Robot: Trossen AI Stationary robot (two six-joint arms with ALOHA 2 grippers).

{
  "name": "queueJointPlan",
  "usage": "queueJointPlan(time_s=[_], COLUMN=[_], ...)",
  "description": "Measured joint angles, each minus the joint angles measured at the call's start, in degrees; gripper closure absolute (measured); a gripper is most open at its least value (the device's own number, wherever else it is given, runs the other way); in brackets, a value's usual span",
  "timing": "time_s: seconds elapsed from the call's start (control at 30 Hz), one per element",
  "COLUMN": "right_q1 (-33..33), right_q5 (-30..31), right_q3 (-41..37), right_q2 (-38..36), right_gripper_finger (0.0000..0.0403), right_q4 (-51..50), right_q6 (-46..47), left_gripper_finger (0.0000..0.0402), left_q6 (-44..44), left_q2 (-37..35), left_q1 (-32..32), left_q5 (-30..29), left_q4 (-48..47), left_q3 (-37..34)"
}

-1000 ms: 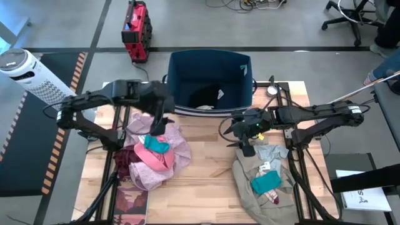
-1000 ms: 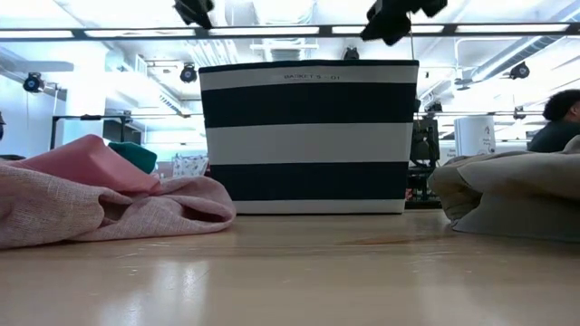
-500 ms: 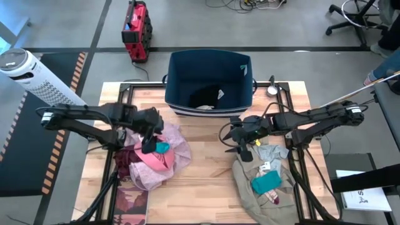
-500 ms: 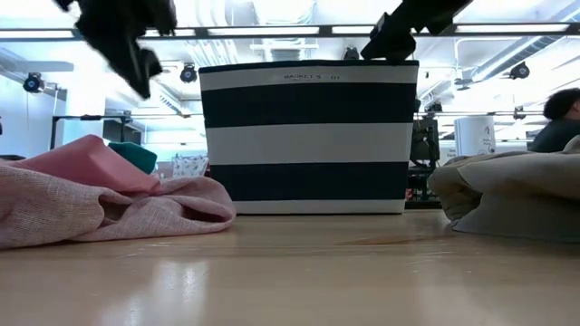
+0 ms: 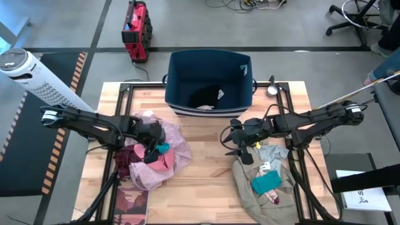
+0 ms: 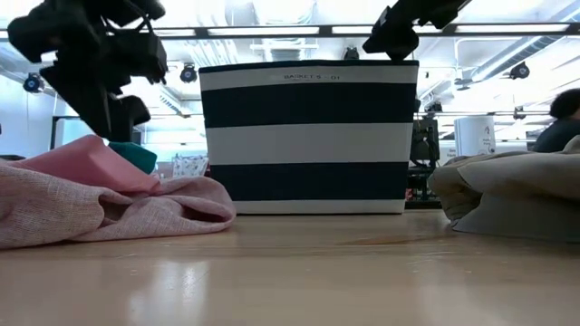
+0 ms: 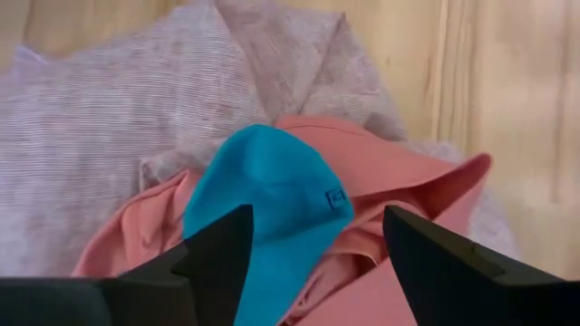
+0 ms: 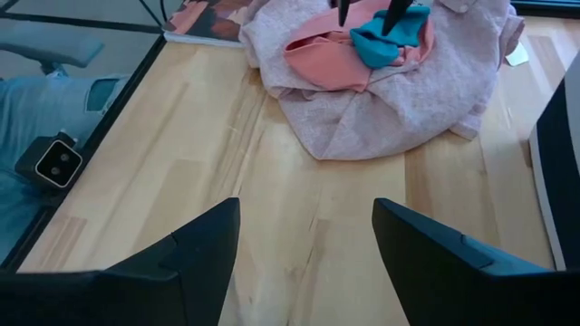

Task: Sort clothes
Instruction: Put the left blue sock into the blue laundry organizer

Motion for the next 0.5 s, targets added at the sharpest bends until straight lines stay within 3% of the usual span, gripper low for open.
queueJointPlan(time_s=[0.13, 0.27, 0.5], right_q1=[0.0, 0.0, 0.0], right_q5=[0.0, 0.0, 0.0], right_q3=[0.0, 0.0, 0.0], right_q2=[0.0, 0.0, 0.0], right_gripper_finger=[0.0161, 0.0164, 0.0180], right_q4=[0.0, 0.0, 0.0], right_q6=[0.0, -0.1, -0.1], left_gripper_finger=[0.0164, 0.0197, 0.0340], left_q6=[0.1, 0.1, 2.7], left_q2=[1.5, 3.8, 5.1], left_q1=[-0.1, -0.2, -0.2], left_q5=[0.0, -0.5, -1.3], left_q4=[3.0, 3.1, 2.2], left_q3=[-2.0, -2.4, 1.1])
